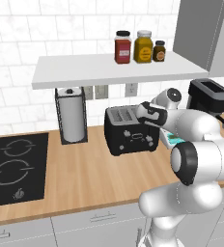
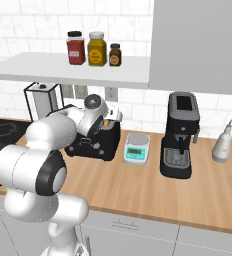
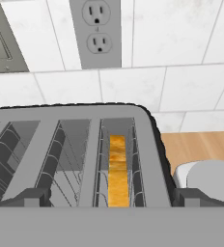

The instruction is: Start the toaster. Once the lever pops up, take the bread to the plate on the dining counter.

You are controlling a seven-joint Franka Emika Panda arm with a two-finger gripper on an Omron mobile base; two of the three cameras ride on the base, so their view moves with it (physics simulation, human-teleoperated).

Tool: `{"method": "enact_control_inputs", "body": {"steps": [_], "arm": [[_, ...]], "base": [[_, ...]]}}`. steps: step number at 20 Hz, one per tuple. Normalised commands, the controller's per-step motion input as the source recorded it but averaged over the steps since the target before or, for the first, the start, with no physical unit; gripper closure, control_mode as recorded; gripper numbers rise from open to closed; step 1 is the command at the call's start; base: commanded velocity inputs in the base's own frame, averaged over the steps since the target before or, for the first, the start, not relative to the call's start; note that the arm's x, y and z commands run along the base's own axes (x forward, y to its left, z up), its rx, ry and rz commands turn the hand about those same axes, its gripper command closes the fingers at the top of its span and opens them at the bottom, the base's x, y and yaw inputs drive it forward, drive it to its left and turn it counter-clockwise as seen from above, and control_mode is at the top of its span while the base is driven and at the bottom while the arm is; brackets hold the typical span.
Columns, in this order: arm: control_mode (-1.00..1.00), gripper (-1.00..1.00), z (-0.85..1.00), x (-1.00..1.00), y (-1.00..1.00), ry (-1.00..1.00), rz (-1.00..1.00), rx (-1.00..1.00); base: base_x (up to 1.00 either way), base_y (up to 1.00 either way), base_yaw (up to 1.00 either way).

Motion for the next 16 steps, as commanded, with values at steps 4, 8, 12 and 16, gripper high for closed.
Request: {"method": "enact_control_inputs", "body": {"steps": [4, 8, 12, 16], "arm": [[-1.00, -1.00, 0.00, 0.00, 0.00, 0.00, 0.00, 0.00], [-1.00, -1.00, 0.00, 0.00, 0.00, 0.00, 0.00, 0.00], [-1.00, -1.00, 0.00, 0.00, 0.00, 0.00, 0.00, 0.00], [-1.00, -1.00, 0.00, 0.00, 0.00, 0.00, 0.00, 0.00]], "base": [[0.00, 0.00, 0.00], [0.00, 0.00, 0.00], [0.00, 0.00, 0.00], [0.00, 0.00, 0.00]]}}
